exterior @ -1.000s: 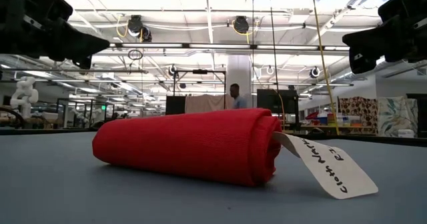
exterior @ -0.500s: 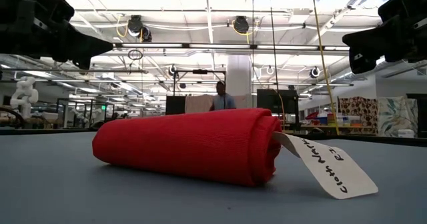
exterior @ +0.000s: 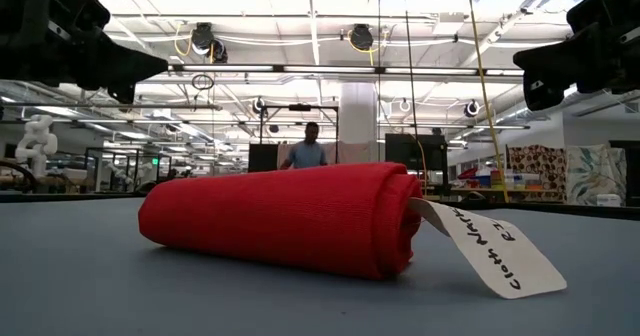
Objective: Roll towel
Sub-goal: Return to Home Position
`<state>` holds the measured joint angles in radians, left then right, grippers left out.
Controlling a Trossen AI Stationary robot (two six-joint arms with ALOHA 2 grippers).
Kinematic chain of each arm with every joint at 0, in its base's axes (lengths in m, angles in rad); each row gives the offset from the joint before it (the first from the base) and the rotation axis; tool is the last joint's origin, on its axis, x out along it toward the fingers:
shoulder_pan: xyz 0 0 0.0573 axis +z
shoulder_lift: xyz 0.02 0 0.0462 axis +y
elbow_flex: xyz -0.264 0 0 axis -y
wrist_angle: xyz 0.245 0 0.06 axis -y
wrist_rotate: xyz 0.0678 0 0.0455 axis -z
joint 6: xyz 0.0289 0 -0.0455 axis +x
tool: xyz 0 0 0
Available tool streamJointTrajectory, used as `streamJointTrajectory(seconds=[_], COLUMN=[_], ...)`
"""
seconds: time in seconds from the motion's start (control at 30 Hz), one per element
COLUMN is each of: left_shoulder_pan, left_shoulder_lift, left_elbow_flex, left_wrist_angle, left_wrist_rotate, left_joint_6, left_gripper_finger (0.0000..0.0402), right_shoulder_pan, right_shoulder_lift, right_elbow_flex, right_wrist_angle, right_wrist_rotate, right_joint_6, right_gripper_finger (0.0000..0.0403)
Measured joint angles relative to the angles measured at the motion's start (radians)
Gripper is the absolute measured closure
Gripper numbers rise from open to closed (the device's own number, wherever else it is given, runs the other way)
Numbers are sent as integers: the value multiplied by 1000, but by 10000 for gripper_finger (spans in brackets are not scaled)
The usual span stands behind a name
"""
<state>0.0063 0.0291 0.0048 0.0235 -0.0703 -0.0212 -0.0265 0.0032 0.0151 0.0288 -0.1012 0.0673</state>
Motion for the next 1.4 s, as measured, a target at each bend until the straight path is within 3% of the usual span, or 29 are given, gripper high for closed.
streamJointTrajectory(seconds=[1.4], left_shoulder_pan=[0], left_shoulder_lift=[-14], left_elbow_flex=[0], left_wrist_angle=[-2], left_wrist_rotate=[-6], left_joint_6=[5], left_gripper_finger=[400], right_shoulder_pan=[0], right_shoulder_lift=[0], right_elbow_flex=[0], right_wrist_angle=[0], right_wrist_rotate=[0], right_joint_6=[0], right_gripper_finger=[403])
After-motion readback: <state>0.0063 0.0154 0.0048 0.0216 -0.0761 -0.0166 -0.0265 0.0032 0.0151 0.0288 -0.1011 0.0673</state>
